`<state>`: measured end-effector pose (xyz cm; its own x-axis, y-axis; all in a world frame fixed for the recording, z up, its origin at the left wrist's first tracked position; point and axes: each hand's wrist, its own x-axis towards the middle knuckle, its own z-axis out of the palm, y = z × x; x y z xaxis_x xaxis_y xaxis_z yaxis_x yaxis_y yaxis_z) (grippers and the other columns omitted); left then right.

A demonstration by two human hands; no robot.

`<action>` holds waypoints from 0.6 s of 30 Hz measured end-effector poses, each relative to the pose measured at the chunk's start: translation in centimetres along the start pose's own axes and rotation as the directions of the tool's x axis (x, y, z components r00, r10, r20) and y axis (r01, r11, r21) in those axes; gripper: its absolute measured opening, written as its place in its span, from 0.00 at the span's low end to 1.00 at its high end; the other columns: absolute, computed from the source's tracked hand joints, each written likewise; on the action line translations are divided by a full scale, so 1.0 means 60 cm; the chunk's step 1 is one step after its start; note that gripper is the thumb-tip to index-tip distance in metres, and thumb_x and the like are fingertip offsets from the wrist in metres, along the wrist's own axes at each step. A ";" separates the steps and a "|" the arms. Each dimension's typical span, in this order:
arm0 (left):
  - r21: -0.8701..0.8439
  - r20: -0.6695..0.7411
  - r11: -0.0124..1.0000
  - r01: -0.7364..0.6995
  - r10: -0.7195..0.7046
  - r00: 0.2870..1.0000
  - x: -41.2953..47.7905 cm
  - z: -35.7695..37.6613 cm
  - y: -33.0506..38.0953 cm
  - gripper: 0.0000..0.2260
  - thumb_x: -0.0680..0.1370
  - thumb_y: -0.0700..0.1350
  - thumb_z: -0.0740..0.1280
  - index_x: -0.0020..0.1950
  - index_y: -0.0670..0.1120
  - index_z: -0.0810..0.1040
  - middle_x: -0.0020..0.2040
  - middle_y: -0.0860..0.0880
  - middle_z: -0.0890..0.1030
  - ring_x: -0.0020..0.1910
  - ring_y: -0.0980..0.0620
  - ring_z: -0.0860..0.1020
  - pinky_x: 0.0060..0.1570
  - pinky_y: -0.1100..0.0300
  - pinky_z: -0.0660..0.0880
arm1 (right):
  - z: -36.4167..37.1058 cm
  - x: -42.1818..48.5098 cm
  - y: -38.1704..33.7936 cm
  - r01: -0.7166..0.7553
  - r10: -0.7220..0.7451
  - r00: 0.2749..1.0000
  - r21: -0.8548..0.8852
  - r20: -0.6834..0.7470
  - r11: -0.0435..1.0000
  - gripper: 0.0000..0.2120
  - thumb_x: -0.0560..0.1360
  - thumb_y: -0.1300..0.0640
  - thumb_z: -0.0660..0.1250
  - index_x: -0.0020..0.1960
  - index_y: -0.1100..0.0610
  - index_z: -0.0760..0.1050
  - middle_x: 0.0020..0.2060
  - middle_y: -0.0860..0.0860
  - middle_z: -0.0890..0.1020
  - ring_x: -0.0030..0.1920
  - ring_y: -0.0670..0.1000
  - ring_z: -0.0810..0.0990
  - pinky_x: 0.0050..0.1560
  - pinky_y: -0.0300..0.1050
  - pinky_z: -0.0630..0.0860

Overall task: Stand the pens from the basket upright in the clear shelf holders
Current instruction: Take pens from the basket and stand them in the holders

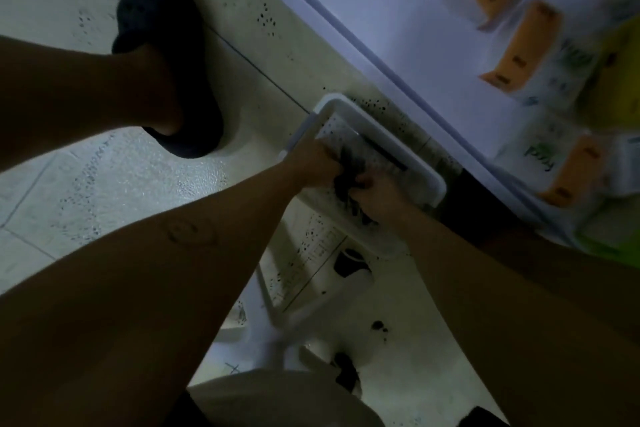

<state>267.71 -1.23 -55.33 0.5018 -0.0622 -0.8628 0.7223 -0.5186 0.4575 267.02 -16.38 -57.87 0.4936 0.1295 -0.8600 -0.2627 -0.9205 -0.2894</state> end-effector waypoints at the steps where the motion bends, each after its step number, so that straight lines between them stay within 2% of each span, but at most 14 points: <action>1: -0.051 0.014 0.998 0.029 -0.028 1.000 0.006 0.003 0.000 0.15 0.78 0.46 0.66 0.63 0.41 0.76 0.60 0.45 0.76 0.58 0.48 0.74 0.54 0.60 0.72 | 0.001 0.006 0.000 0.011 -0.011 1.000 -0.041 -0.001 0.999 0.13 0.78 0.57 0.64 0.60 0.62 0.75 0.48 0.56 0.78 0.47 0.55 0.77 0.48 0.48 0.77; 3: -0.154 0.041 0.985 0.079 -0.074 0.996 0.014 0.011 0.004 0.19 0.77 0.48 0.68 0.65 0.42 0.74 0.62 0.45 0.74 0.60 0.47 0.73 0.61 0.54 0.73 | -0.001 0.021 -0.003 0.006 -0.007 1.000 -0.057 -0.010 0.998 0.06 0.79 0.58 0.62 0.49 0.60 0.74 0.41 0.53 0.76 0.43 0.54 0.76 0.43 0.46 0.75; 4: -0.197 0.057 0.975 0.099 -0.090 0.994 0.020 0.016 0.005 0.20 0.76 0.49 0.69 0.66 0.43 0.73 0.63 0.45 0.74 0.61 0.46 0.73 0.62 0.52 0.73 | -0.004 0.025 -0.007 0.004 -0.005 1.000 -0.089 -0.020 0.996 0.07 0.79 0.58 0.61 0.47 0.61 0.74 0.40 0.54 0.76 0.41 0.53 0.76 0.42 0.45 0.74; 5: -0.234 0.074 0.965 0.113 -0.098 0.992 0.024 0.022 0.008 0.22 0.76 0.49 0.70 0.67 0.43 0.73 0.64 0.45 0.74 0.62 0.46 0.73 0.63 0.51 0.72 | -0.007 0.030 -0.009 0.006 -0.006 1.000 -0.108 -0.002 0.994 0.08 0.79 0.58 0.61 0.48 0.62 0.75 0.42 0.56 0.78 0.44 0.55 0.77 0.45 0.47 0.76; 7: -0.317 0.074 0.940 0.125 -0.107 0.992 0.029 0.031 0.013 0.22 0.76 0.48 0.70 0.68 0.43 0.71 0.66 0.45 0.73 0.64 0.45 0.72 0.63 0.53 0.72 | -0.007 0.036 -0.011 -0.039 0.040 0.999 -0.021 0.026 0.999 0.13 0.80 0.59 0.59 0.59 0.64 0.75 0.54 0.61 0.79 0.55 0.59 0.78 0.59 0.53 0.75; 9: -0.377 0.053 0.915 0.141 -0.130 0.990 0.034 0.037 0.017 0.21 0.77 0.47 0.68 0.69 0.42 0.70 0.67 0.44 0.73 0.64 0.45 0.72 0.61 0.56 0.71 | -0.006 0.031 -0.018 -0.105 0.106 0.993 -0.040 0.048 0.994 0.16 0.83 0.60 0.53 0.66 0.64 0.70 0.63 0.60 0.75 0.63 0.59 0.74 0.65 0.51 0.71; 10: -0.394 0.054 0.907 0.152 -0.142 0.988 0.037 0.040 0.017 0.21 0.79 0.46 0.67 0.69 0.42 0.69 0.67 0.45 0.72 0.65 0.45 0.72 0.59 0.57 0.71 | -0.007 0.023 -0.023 -0.086 0.093 0.994 -0.102 0.066 0.991 0.17 0.83 0.61 0.50 0.68 0.63 0.67 0.66 0.60 0.72 0.65 0.58 0.72 0.65 0.49 0.71; 11: -0.398 0.057 0.903 0.163 -0.153 0.987 0.038 0.043 0.018 0.20 0.79 0.46 0.66 0.70 0.42 0.69 0.67 0.45 0.72 0.65 0.45 0.71 0.59 0.57 0.70 | -0.009 0.021 -0.027 -0.078 0.089 0.993 -0.130 0.077 0.988 0.17 0.83 0.61 0.50 0.69 0.63 0.67 0.67 0.59 0.72 0.66 0.58 0.71 0.65 0.45 0.71; 13: -0.399 0.051 0.901 0.168 -0.161 0.986 0.042 0.050 0.018 0.19 0.80 0.46 0.64 0.69 0.42 0.69 0.67 0.43 0.72 0.63 0.45 0.72 0.57 0.56 0.71 | -0.010 0.026 -0.035 -0.141 0.143 0.988 -0.033 0.061 0.989 0.16 0.83 0.60 0.51 0.67 0.64 0.69 0.67 0.59 0.72 0.66 0.58 0.72 0.60 0.37 0.72; 14: -0.403 0.041 0.900 0.167 -0.165 0.985 0.045 0.055 0.018 0.18 0.80 0.46 0.64 0.68 0.42 0.70 0.66 0.42 0.73 0.61 0.46 0.73 0.56 0.56 0.71 | -0.011 0.023 -0.040 -0.163 0.164 0.986 -0.028 0.040 0.986 0.16 0.83 0.61 0.51 0.67 0.64 0.69 0.67 0.59 0.72 0.66 0.58 0.72 0.62 0.40 0.71; 15: -0.409 0.021 0.898 0.159 -0.165 0.986 0.047 0.061 0.018 0.18 0.79 0.46 0.65 0.67 0.42 0.71 0.65 0.42 0.74 0.58 0.47 0.74 0.55 0.57 0.72 | -0.009 0.023 -0.037 -0.148 0.148 0.989 -0.119 -0.013 0.982 0.16 0.83 0.61 0.50 0.66 0.64 0.69 0.67 0.59 0.72 0.66 0.57 0.72 0.64 0.45 0.71; 16: -0.414 0.003 0.897 0.157 -0.171 0.985 0.048 0.066 0.019 0.17 0.79 0.46 0.65 0.66 0.41 0.72 0.63 0.42 0.75 0.56 0.48 0.74 0.53 0.58 0.72 | -0.007 0.011 -0.032 -0.088 0.091 0.996 -0.195 0.008 0.977 0.16 0.83 0.61 0.50 0.66 0.64 0.68 0.68 0.60 0.71 0.66 0.58 0.71 0.65 0.49 0.69; 18: -0.404 -0.032 0.902 0.154 -0.182 0.983 0.053 0.076 0.016 0.17 0.78 0.46 0.65 0.64 0.40 0.74 0.60 0.42 0.77 0.55 0.48 0.76 0.52 0.58 0.74 | -0.011 0.001 -0.037 -0.099 0.098 0.995 -0.236 -0.013 0.967 0.15 0.83 0.61 0.50 0.65 0.64 0.69 0.66 0.61 0.71 0.67 0.59 0.71 0.65 0.50 0.68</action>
<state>267.86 -5.83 -58.63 0.3771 0.0603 -0.9242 0.9208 -0.1322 0.3670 268.16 -14.57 -57.02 0.4759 0.0337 -0.8789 -0.1067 -0.9897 -0.0957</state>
